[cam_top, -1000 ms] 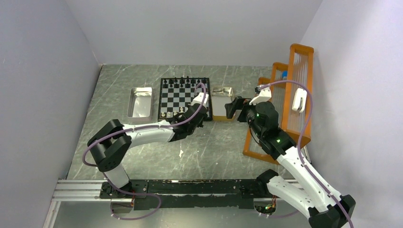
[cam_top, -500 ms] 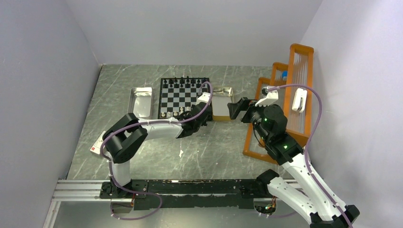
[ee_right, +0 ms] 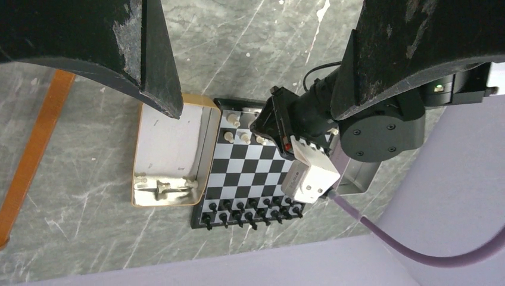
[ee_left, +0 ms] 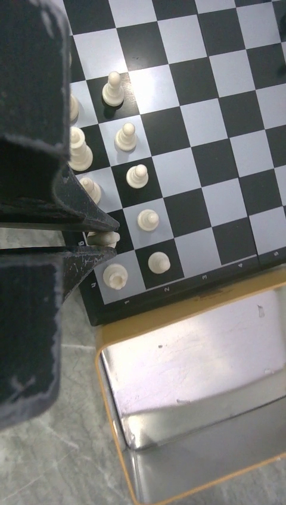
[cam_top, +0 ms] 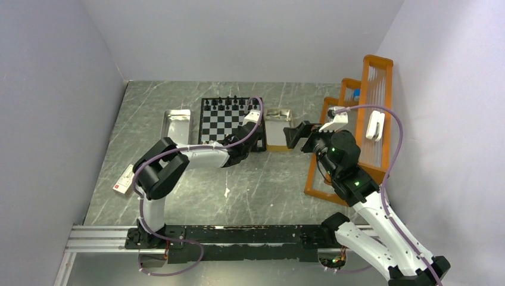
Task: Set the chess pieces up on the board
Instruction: Place the chess piece on the chessboard.
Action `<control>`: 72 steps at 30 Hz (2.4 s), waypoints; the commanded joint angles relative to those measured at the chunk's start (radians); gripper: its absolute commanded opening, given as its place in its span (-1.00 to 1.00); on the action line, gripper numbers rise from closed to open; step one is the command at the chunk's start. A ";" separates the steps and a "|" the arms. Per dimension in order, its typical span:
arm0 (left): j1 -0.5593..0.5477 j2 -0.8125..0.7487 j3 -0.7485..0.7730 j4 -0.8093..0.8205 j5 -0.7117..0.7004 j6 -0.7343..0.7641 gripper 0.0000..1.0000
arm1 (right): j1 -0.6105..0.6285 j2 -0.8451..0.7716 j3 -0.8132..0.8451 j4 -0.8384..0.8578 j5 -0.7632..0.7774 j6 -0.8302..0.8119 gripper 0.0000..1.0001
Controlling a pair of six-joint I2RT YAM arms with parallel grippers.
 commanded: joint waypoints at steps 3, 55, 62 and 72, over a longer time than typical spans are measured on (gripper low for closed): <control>0.013 0.048 0.032 0.043 0.019 -0.003 -0.87 | 0.003 0.005 0.002 0.064 -0.010 -0.009 1.00; 0.034 0.082 0.064 -0.027 0.069 -0.027 -0.71 | 0.003 0.075 -0.042 0.134 -0.025 0.000 1.00; 0.034 0.075 0.072 -0.047 0.071 -0.020 -0.73 | 0.003 0.091 -0.045 0.147 -0.034 0.000 1.00; 0.033 0.076 0.084 -0.067 0.083 -0.020 -0.73 | 0.003 0.111 -0.050 0.161 -0.045 0.002 1.00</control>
